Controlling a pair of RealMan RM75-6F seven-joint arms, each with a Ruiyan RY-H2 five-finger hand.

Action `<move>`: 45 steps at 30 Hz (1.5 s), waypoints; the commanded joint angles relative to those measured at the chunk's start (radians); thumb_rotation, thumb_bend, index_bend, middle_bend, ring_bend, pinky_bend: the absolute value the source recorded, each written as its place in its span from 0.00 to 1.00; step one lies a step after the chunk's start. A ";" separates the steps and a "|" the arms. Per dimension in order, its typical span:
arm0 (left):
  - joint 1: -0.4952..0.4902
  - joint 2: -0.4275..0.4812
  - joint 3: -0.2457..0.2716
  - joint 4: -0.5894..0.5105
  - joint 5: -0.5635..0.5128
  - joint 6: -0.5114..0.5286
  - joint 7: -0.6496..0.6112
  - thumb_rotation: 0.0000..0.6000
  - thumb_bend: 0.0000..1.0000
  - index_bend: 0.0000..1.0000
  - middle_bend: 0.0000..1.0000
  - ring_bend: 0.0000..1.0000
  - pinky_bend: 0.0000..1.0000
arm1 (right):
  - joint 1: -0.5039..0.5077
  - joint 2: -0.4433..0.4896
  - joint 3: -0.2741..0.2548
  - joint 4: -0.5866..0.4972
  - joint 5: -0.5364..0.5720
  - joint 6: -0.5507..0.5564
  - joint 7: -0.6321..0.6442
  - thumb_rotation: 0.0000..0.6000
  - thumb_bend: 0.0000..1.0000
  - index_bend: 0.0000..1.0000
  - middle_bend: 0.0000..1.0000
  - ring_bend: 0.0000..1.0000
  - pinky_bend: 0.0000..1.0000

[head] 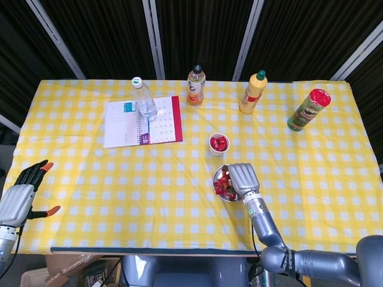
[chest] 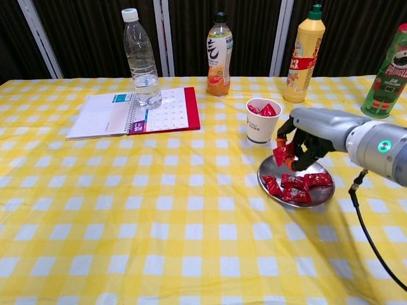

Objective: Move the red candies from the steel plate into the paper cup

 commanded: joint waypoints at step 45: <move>-0.018 0.029 -0.003 -0.043 -0.053 -0.063 -0.006 1.00 0.04 0.00 0.00 0.00 0.00 | 0.215 -0.089 0.166 0.352 0.129 -0.095 -0.009 1.00 0.51 0.35 0.81 0.90 1.00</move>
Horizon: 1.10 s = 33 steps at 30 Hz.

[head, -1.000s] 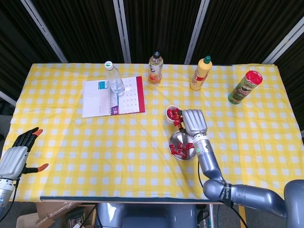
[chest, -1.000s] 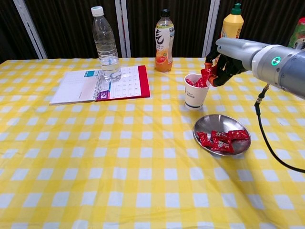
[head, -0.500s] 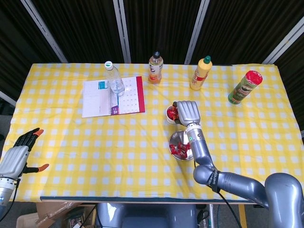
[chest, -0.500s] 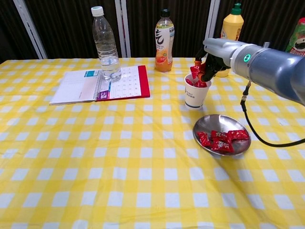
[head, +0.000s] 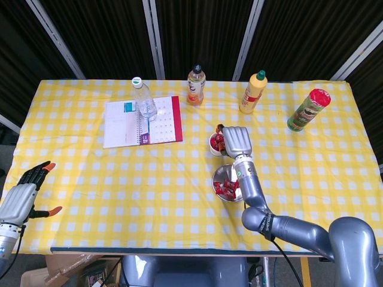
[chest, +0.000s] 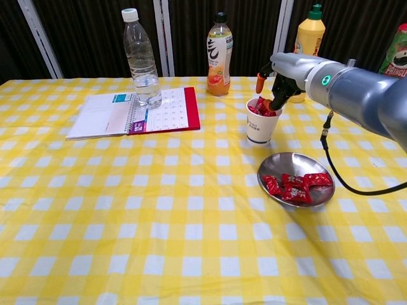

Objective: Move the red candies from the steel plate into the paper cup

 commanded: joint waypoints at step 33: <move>0.020 -0.018 0.009 0.033 0.047 0.054 0.001 1.00 0.04 0.00 0.00 0.00 0.00 | -0.232 0.110 -0.279 -0.441 -0.132 0.224 -0.087 1.00 0.29 0.40 0.81 0.90 1.00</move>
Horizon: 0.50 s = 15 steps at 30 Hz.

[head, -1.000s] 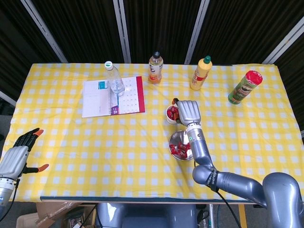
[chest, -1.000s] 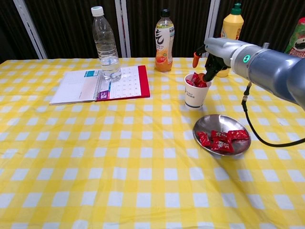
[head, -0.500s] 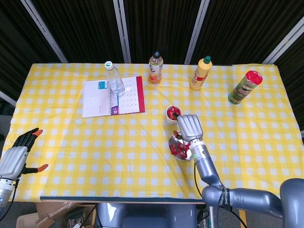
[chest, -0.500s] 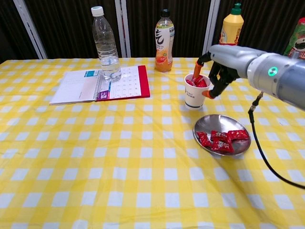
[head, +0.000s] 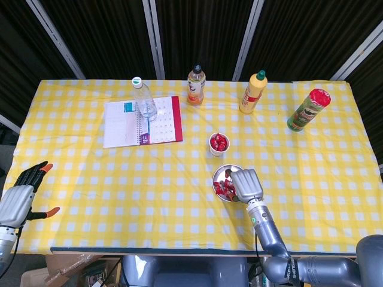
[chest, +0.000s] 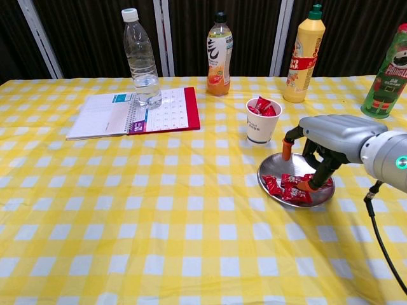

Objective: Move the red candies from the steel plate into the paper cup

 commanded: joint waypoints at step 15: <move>0.001 -0.003 0.000 -0.005 0.002 0.004 0.014 1.00 0.04 0.00 0.00 0.00 0.00 | -0.042 -0.012 -0.007 0.008 -0.002 -0.003 0.011 1.00 0.29 0.43 0.81 0.90 1.00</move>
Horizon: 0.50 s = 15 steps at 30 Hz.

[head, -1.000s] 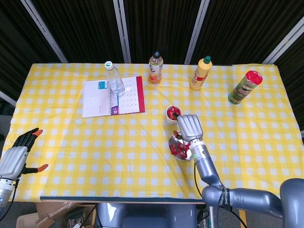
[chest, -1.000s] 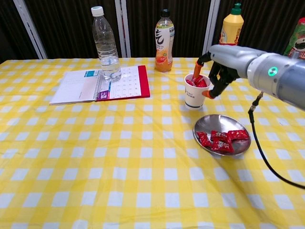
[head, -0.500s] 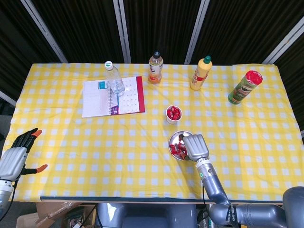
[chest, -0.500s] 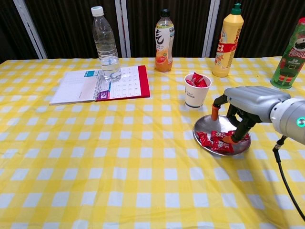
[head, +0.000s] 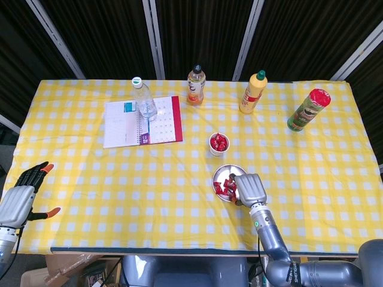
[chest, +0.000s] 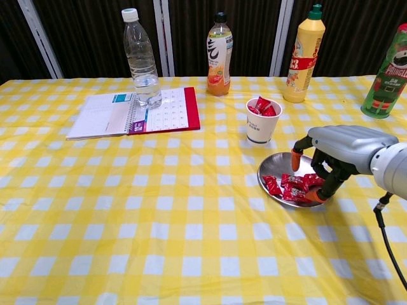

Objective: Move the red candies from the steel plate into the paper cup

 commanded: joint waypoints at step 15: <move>0.000 -0.001 -0.002 0.003 -0.006 -0.003 0.001 1.00 0.04 0.00 0.00 0.00 0.00 | -0.010 -0.037 0.022 0.073 -0.003 -0.056 0.038 1.00 0.29 0.46 0.81 0.90 1.00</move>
